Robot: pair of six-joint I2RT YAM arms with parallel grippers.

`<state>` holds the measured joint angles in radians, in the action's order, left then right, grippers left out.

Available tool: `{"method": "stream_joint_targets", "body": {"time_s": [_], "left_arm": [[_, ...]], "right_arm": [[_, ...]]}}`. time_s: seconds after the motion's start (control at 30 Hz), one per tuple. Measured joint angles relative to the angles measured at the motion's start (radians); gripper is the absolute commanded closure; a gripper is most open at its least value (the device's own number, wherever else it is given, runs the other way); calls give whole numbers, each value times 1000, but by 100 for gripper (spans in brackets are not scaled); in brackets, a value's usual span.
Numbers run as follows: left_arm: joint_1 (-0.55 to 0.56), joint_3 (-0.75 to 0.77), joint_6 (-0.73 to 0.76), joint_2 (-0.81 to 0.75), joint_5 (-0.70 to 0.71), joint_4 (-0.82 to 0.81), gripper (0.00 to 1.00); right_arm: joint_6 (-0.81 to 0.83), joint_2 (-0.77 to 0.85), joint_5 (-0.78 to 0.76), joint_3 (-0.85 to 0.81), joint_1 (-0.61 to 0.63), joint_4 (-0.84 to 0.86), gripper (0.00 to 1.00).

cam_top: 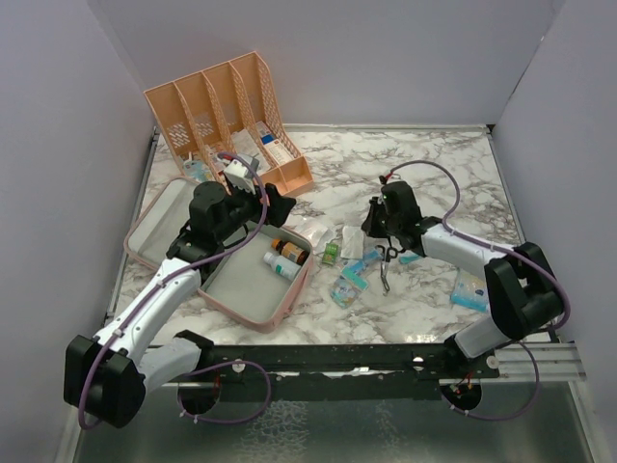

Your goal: Organize the medicine kit

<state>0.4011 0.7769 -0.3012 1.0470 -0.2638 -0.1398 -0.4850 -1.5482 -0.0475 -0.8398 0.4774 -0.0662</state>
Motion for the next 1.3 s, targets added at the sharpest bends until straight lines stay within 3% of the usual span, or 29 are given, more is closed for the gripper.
{"method": "stream_joint_targets", "body": {"time_s": [0.33,0.67,0.93,1.3], "left_arm": [[0,1,-43,26,12,57,14],[0,37,-27,-53,190,126,14],[0,126,5,-200,375,150,14],[0,201,54,-262,470,212,14]], "right_arm": [[79,137,232,-45,0,16,99],[125,156,537,-109,22,37,99],[140,59,582,-226,230,45,99],[254,-219,550,-459,470,7,99]]}}
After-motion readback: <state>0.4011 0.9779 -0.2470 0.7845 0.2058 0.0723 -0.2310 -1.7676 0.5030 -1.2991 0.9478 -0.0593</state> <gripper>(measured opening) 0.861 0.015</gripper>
